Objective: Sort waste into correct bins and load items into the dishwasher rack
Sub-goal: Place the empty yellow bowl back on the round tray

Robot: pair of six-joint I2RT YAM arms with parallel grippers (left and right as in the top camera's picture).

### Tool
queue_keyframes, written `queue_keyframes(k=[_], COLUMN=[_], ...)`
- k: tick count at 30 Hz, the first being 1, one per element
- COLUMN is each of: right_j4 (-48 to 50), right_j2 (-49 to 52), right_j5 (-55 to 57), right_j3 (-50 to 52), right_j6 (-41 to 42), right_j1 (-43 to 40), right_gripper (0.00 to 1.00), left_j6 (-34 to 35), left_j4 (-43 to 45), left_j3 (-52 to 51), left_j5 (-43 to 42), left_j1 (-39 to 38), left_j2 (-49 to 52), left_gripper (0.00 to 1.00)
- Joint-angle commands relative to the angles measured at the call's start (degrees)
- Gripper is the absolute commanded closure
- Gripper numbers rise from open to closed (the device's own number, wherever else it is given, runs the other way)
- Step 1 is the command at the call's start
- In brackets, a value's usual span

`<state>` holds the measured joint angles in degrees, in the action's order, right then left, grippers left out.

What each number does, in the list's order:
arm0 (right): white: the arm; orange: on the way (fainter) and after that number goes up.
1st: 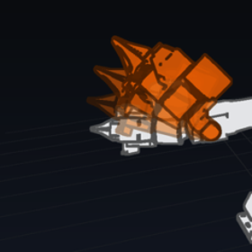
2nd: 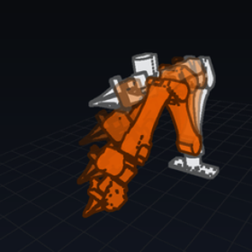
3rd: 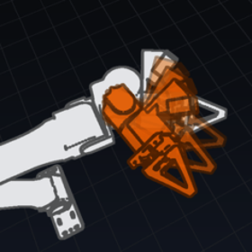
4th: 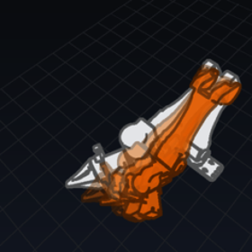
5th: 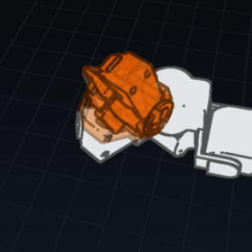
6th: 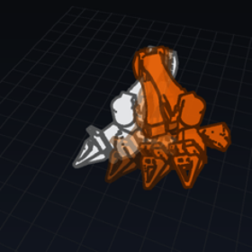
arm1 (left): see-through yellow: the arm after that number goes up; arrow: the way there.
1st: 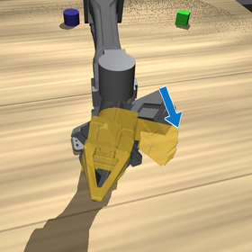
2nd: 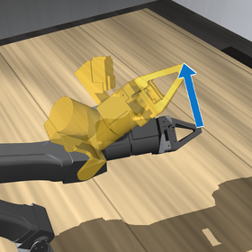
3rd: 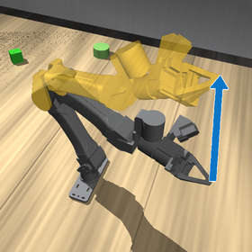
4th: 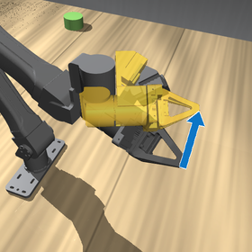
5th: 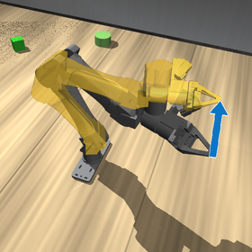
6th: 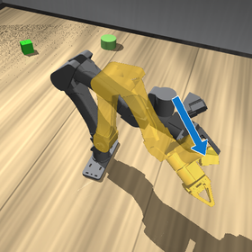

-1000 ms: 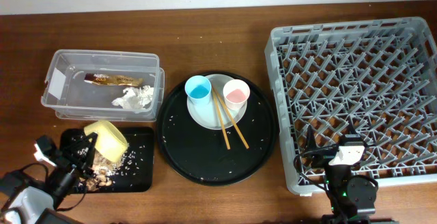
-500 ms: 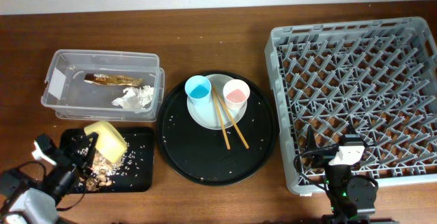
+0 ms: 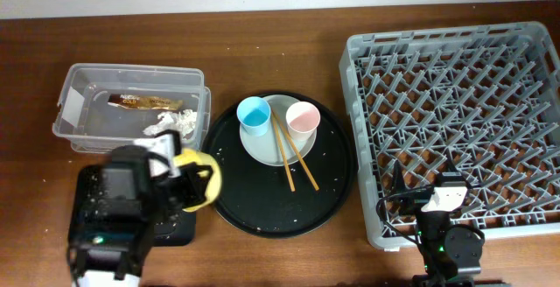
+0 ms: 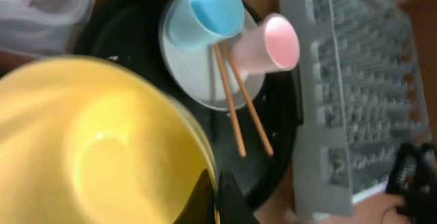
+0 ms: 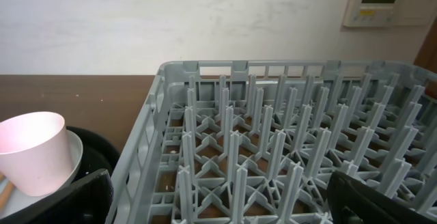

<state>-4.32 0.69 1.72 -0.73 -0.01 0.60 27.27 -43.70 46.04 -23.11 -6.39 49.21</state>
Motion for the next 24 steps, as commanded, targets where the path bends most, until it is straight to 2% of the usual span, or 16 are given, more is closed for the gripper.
queue_keyframes(k=[1,5,11,12,14,15,16,19,21,24], right_j4=[-0.2,-0.2,-0.2,-0.2,-0.2,-0.2,-0.2,-0.2,-0.2,-0.2], right_j2=[-0.4,-0.4,-0.4,-0.4,-0.4,-0.4,-0.4,-0.4,-0.4,-0.4], right_j5=[0.9,0.9,0.9,0.9,0.9,0.9,0.9,0.9,0.9,0.9], right_j3=[0.4,0.4,0.4,0.4,0.4,0.4,0.4,0.4,0.4,0.4], right_j6=[0.3,0.3,0.3,0.3,0.3,0.3,0.3,0.3,0.3,0.3], right_j1=[-0.2,-0.2,-0.2,-0.2,-0.2,-0.2,-0.2,-0.2,-0.2,-0.2], right_gripper=[0.02,0.02,0.02,0.01,0.02,0.02,0.02,0.02,0.02,0.02], left_j6=[6.3,7.6,9.7,9.7,9.7,9.6,9.6,8.5,7.4,7.4], left_j4=[2.9,12.0,16.1,16.0,16.0,15.6,13.7,6.4,0.4,0.6], left_j3=[1.0,1.0,1.0,1.0,1.2,1.5,3.0,11.3,19.6,24.5], left_j5=[13.2,15.8,18.4,18.4,18.4,18.4,18.4,19.9,30.1,40.4], left_j1=[-13.6,-26.8,-34.6,-34.8,-34.8,-34.8,-34.8,-34.7,-34.7,-32.7], left_j2=[5.3,19.2,34.1,34.4,34.1,33.8,33.4,31.7,31.6,31.6], left_gripper=[1.00,1.00,0.99,0.96,0.70,0.60,0.56,0.53,0.53,0.52])
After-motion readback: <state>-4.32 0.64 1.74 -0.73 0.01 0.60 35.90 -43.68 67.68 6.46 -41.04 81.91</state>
